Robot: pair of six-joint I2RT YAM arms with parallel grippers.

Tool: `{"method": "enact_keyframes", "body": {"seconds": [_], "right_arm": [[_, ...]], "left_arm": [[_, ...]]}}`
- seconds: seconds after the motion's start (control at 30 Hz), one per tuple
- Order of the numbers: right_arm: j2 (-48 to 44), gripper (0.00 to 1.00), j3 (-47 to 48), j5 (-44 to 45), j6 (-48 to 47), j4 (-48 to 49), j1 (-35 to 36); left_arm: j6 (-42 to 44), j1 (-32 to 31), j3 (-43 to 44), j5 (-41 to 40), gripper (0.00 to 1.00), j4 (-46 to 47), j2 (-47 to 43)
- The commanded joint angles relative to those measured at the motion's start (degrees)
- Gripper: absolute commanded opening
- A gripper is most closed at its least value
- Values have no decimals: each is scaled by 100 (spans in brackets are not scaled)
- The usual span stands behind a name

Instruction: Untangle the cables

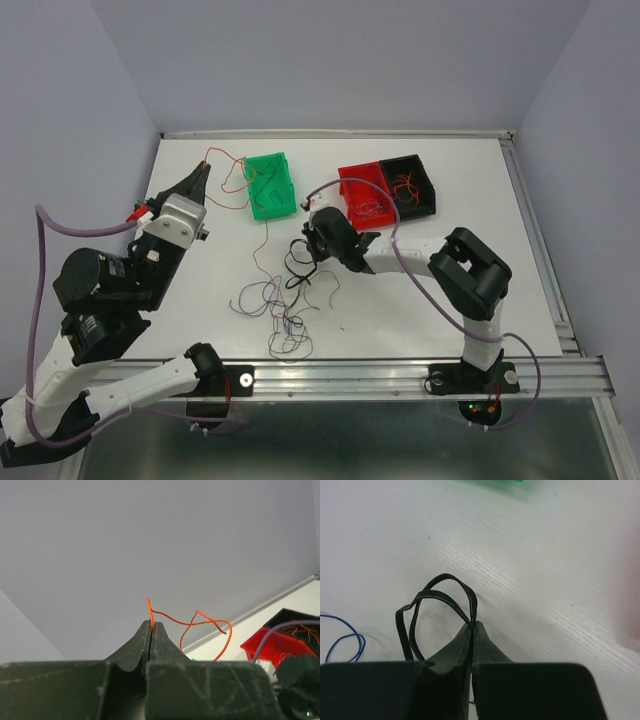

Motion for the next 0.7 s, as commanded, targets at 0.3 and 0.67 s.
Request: {"method": "enact_keyframes", "body": {"seconds": [0.3,0.67], "right_arm": [[-538,0,1875,1327,-60,146,32],[438,0,3764,1583,2,164,-117]], "left_arm": [[-234,-19,-2743,-1485,0,2071,-1849],[416,-19,-4290,-1327,0,3108,-3423]]}}
